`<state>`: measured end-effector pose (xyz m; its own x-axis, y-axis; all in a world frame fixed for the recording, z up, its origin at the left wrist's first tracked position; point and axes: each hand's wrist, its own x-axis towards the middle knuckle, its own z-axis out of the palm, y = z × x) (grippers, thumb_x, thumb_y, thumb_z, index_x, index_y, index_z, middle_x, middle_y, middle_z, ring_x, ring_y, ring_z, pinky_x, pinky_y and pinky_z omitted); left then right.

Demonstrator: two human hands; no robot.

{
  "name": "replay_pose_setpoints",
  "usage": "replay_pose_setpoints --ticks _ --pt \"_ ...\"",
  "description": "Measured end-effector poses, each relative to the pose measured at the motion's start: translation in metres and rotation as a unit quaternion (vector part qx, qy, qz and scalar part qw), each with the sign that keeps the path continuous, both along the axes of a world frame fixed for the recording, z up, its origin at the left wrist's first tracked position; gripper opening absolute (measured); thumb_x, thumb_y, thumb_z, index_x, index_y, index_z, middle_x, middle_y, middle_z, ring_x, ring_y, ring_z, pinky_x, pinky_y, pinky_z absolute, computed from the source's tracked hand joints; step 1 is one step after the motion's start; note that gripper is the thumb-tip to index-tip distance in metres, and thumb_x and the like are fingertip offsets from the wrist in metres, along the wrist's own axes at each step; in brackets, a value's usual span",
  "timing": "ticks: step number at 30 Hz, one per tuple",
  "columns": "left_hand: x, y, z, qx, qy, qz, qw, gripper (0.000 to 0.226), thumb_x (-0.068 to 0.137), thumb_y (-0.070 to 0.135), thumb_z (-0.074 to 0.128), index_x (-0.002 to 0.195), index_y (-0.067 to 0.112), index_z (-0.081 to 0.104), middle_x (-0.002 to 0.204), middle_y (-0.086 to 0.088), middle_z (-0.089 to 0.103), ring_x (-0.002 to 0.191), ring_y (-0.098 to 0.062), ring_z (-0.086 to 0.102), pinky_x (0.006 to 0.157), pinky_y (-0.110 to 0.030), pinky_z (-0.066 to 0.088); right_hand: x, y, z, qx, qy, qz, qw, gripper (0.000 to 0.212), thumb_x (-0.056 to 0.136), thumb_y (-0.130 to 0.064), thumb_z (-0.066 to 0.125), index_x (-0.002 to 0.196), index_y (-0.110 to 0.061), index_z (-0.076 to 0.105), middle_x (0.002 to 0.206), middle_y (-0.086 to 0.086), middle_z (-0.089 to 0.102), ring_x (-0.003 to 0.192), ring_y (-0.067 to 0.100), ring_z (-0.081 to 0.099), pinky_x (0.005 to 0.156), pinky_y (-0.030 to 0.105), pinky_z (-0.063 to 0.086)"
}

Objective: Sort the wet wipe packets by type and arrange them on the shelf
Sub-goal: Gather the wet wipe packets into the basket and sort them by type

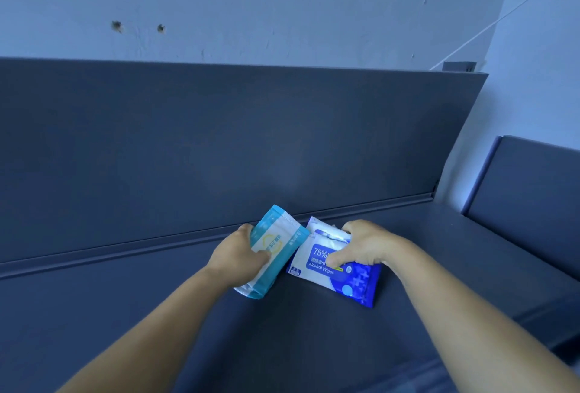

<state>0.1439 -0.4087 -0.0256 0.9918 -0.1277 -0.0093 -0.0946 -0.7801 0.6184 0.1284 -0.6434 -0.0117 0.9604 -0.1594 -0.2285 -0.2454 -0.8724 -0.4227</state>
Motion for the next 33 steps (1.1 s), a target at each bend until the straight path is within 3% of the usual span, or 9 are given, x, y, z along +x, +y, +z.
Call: replay_pose_setpoints --ticks 4,12,17,22,27,33 --pt "-0.014 -0.001 0.002 -0.085 -0.025 -0.012 0.996 0.031 0.088 0.022 0.059 0.116 0.021 0.045 0.091 0.012 0.056 0.085 -0.013 0.056 0.064 -0.025 0.039 -0.035 0.017 0.004 0.013 -0.102 -0.049 0.993 0.036 0.061 -0.035 0.076 0.082 -0.017 0.053 0.075 -0.006 0.052 0.061 0.014 0.048 0.052 0.026 0.035" --pt "-0.070 -0.001 0.027 -0.258 -0.062 -0.104 0.959 0.033 0.087 0.016 0.060 0.112 0.032 0.045 0.095 0.018 0.059 0.093 -0.013 0.061 0.082 -0.034 0.050 -0.135 0.043 0.016 0.092 -0.293 -0.219 0.926 0.032 0.074 -0.034 0.071 0.097 -0.026 0.052 0.084 -0.009 0.059 0.080 0.020 0.059 0.064 0.030 0.043" --pt "-0.130 -0.017 0.036 -0.320 -0.047 -0.197 0.926 0.033 0.087 0.013 0.060 0.112 0.030 0.046 0.098 0.015 0.061 0.092 -0.012 0.061 0.080 -0.033 0.051 -0.219 0.052 0.019 0.094 -0.370 -0.303 0.873 0.038 0.075 -0.030 0.071 0.109 -0.026 0.053 0.094 -0.010 0.062 0.088 0.018 0.060 0.075 0.032 0.046" --pt "-0.194 -0.047 0.032 -0.321 -0.017 -0.299 0.898 0.036 0.089 0.010 0.057 0.115 0.032 0.044 0.098 0.016 0.061 0.087 -0.007 0.060 0.069 -0.022 0.046 -0.309 0.047 0.013 0.074 -0.394 -0.389 0.829 0.044 0.076 -0.024 0.071 0.115 -0.025 0.053 0.093 -0.011 0.058 0.090 0.018 0.059 0.071 0.027 0.037" --pt "-0.266 -0.084 0.017 -0.312 0.047 -0.394 0.863 0.039 0.090 0.003 0.055 0.115 0.032 0.044 0.100 0.010 0.063 0.090 -0.014 0.062 0.083 -0.032 0.051 -0.396 0.036 0.003 0.058 -0.393 -0.474 0.786 0.050 0.075 -0.024 0.073 0.120 -0.022 0.051 0.099 -0.010 0.057 0.094 0.020 0.060 0.080 0.031 0.044" --pt "-0.358 -0.136 -0.013 -0.301 0.116 -0.475 0.819 0.038 0.089 -0.002 0.055 0.109 0.029 0.045 0.098 0.008 0.064 0.084 -0.009 0.061 0.075 -0.023 0.049 -0.498 0.020 -0.017 0.045 -0.386 -0.545 0.743 0.052 0.078 -0.023 0.073 0.124 -0.022 0.047 0.100 -0.009 0.056 0.088 0.015 0.057 0.074 0.028 0.041"
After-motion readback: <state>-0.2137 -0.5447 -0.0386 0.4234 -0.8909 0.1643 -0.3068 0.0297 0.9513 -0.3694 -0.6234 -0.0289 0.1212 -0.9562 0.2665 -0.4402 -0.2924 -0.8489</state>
